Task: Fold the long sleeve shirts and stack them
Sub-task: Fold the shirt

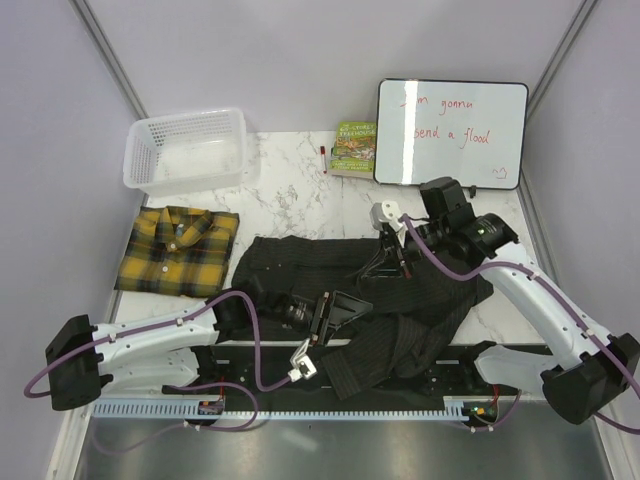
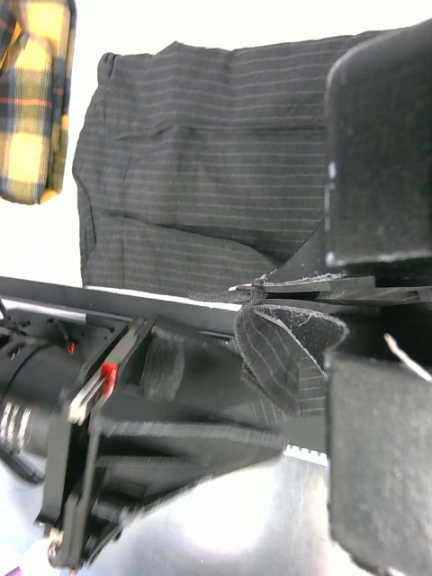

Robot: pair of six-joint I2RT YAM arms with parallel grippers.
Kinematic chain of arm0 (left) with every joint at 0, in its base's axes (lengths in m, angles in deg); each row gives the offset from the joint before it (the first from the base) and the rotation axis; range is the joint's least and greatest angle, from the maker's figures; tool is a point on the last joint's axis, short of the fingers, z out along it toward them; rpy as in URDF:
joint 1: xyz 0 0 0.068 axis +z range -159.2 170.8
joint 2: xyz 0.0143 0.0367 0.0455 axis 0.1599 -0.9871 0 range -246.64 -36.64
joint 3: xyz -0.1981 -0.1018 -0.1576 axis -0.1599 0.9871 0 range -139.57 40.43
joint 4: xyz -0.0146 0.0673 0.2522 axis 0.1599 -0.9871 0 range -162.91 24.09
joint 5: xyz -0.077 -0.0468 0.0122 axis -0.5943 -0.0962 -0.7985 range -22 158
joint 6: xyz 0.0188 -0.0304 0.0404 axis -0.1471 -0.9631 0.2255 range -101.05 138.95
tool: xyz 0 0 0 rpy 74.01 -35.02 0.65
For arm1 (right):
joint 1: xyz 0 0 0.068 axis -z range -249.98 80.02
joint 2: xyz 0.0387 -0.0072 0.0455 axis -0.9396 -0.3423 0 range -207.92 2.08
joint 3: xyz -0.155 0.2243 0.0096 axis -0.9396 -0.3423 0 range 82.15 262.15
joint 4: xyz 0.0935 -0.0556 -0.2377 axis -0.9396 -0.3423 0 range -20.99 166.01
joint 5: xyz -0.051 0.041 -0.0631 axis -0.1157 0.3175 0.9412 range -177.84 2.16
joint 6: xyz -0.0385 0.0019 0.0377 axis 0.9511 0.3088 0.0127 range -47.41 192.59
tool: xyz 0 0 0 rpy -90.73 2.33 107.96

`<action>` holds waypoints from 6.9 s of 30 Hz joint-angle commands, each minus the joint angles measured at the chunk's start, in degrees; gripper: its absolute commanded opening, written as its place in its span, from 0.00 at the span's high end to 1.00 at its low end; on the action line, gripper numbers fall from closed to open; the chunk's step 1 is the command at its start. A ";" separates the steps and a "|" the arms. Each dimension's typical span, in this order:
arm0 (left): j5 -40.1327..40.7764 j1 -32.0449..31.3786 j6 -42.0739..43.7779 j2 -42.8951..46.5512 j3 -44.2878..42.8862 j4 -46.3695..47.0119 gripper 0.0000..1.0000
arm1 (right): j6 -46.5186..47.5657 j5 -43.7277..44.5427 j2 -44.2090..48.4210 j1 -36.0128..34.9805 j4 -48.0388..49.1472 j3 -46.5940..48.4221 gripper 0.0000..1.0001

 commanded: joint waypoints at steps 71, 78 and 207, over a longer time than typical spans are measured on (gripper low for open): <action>11.58 30.97 -111.65 -23.85 -41.50 -44.56 0.98 | -0.66 19.34 -21.43 22.10 -10.90 6.23 0.09; 8.66 40.38 -117.63 -24.73 -31.56 -40.42 0.98 | 2.06 23.82 -23.46 22.10 -12.05 5.00 0.08; 14.91 6.44 -100.47 -24.09 -51.48 -37.08 0.98 | 8.58 26.38 -17.49 36.95 -12.49 6.30 0.17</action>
